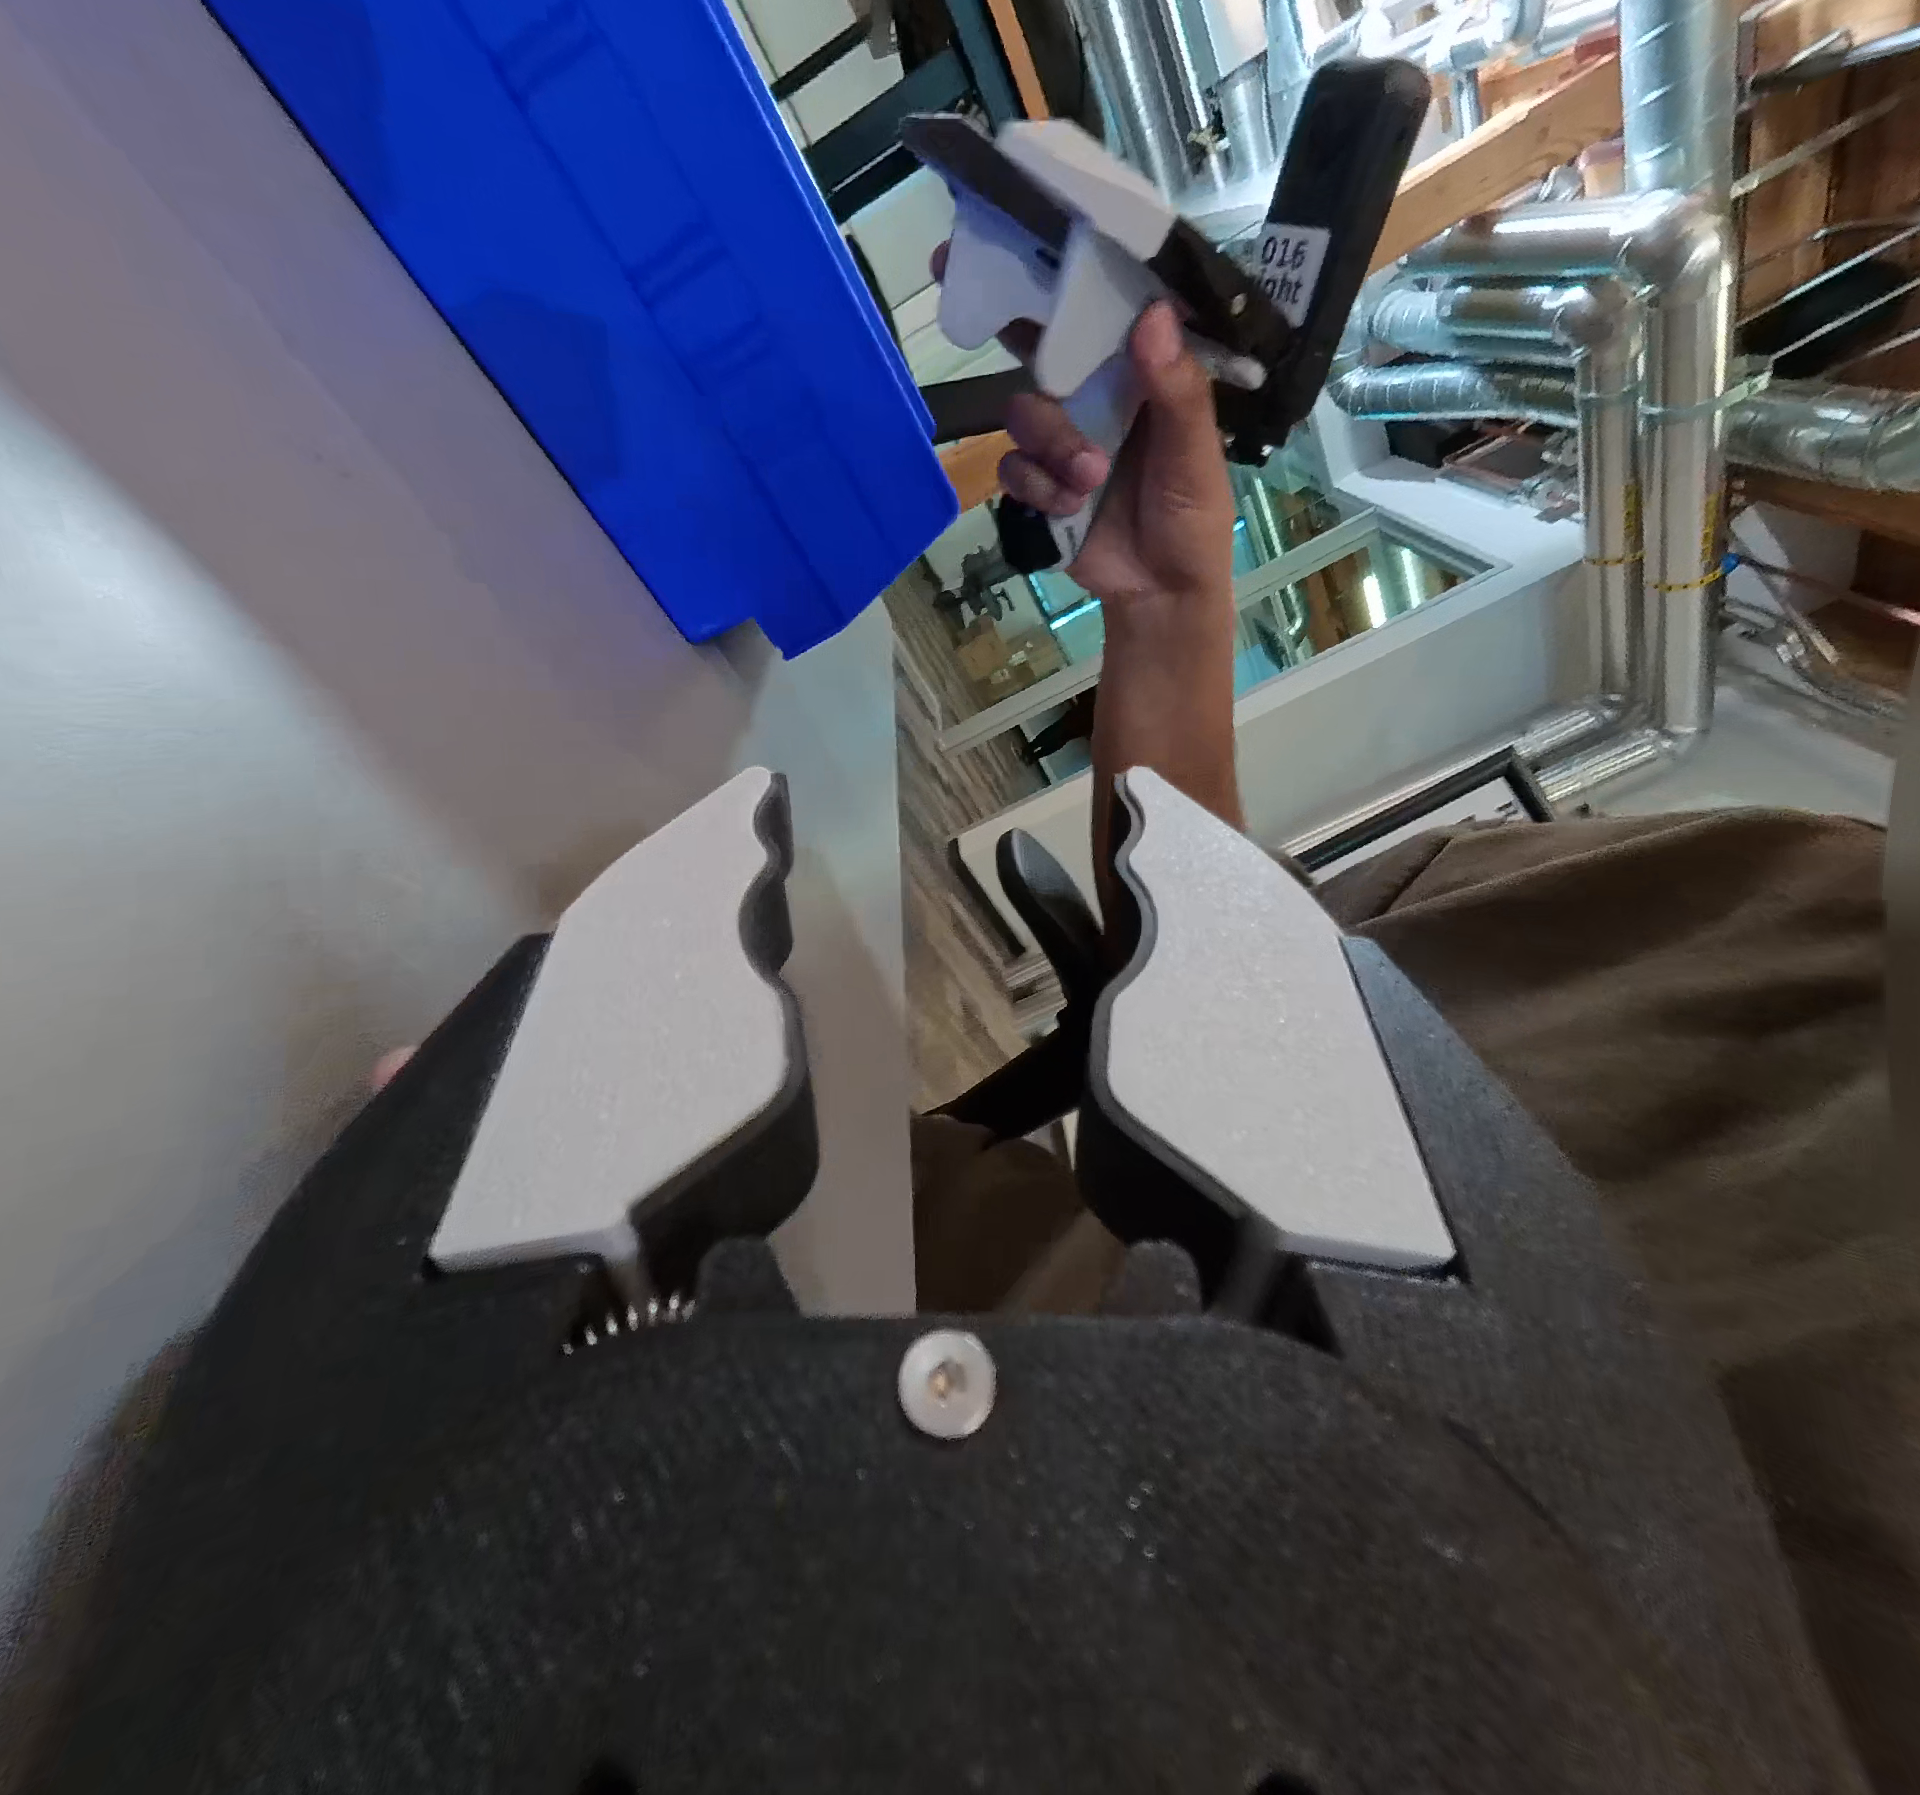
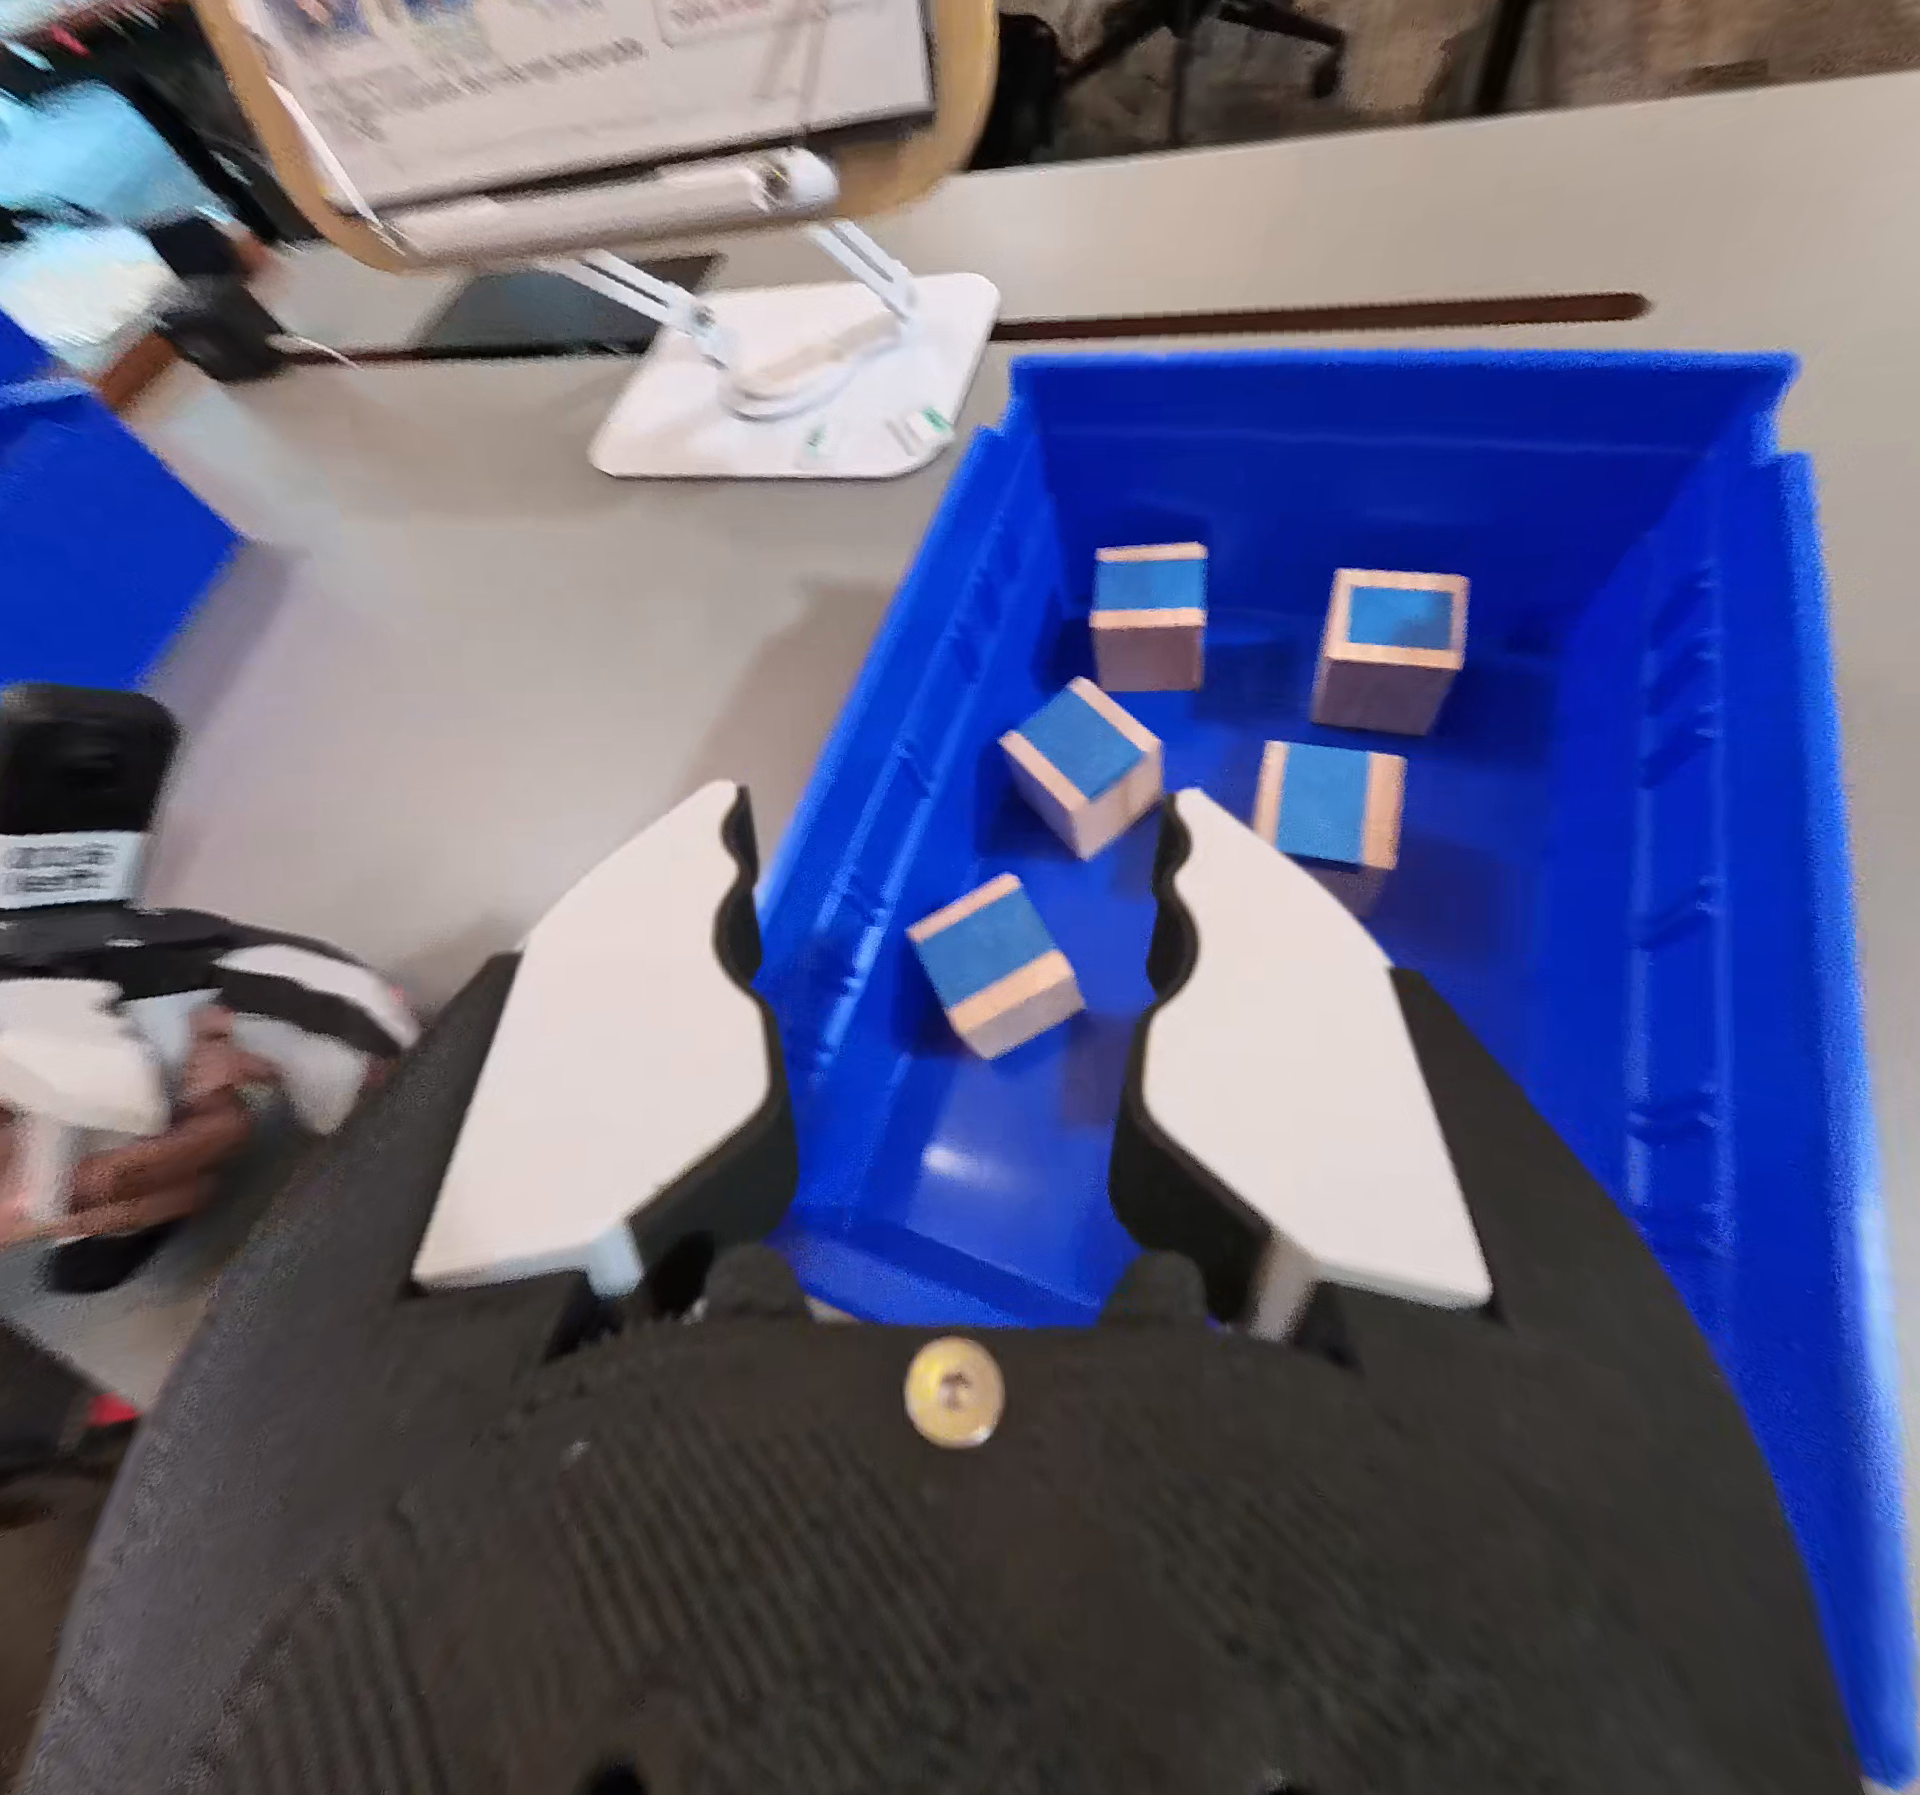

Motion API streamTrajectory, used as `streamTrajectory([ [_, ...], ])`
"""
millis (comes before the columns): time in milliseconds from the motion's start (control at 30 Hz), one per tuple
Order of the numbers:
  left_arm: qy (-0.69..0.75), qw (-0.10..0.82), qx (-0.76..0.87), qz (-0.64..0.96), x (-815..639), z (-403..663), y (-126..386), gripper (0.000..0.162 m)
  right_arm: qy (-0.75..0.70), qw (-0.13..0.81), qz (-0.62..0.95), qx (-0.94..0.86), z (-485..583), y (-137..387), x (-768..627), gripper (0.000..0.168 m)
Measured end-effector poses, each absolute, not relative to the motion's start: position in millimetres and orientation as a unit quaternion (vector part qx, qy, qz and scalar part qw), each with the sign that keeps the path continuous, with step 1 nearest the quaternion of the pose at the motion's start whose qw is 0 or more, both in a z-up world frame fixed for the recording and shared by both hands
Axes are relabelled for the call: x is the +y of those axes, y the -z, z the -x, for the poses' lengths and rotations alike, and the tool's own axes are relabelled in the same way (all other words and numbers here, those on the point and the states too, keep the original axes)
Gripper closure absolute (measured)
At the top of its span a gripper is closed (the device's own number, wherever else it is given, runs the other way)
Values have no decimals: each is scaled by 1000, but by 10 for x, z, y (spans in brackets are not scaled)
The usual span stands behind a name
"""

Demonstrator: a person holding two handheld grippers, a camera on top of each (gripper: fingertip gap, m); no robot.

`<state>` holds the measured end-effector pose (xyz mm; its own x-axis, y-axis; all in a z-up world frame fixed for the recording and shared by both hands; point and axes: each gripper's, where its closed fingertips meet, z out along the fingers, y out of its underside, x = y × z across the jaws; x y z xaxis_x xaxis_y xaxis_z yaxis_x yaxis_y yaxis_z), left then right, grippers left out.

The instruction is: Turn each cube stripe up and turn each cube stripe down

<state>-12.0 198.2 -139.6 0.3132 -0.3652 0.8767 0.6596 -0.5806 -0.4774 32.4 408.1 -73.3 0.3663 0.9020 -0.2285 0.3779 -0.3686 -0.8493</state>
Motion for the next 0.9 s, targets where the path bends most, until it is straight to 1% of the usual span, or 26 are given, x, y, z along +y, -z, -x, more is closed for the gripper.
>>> streamTrajectory([
  [133, 549, 464, -91, 690, 1947, 126, 1327, 104, -410, 363, 719, -429, -294, 444, 3895, 95],
  [267, 545, 477, -103, 682, 1877, 127, 1198, 103, -390, 409, 707, -425, -396, 333, 3903, 105],
  [367, 561, 491, -116, 656, 1773, 153, 957, 103, -395, 425, 716, -388, -585, 404, 3961, 108],
  [433, 543, 515, -116, 653, 1658, 206, 839, 103, -419, 445, 715, -341, -778, 436, 4001, 113],
  [500, 497, 545, -120, 664, 1532, 298, 805, 104, -435, 461, 716, -293, -995, 514, 4045, 114],
  [600, 417, 582, -150, 682, 1344, 517, 867, 105, -409, 492, 727, -248, -1312, 684, 4170, 112],
  [700, 405, 604, -183, 661, 1156, 624, 810, 104, -385, 507, 732, -242, -1462, 746, 4288, 110],
  [800, 385, 598, -168, 682, 1083, 523, 886, 104, -400, 509, 719, -253, -1444, 736, 4289, 112],
  [900, 387, 578, -164, 699, 1066, 414, 967, 104, -376, 522, 717, -268, -1472, 822, 4314, 112],
])
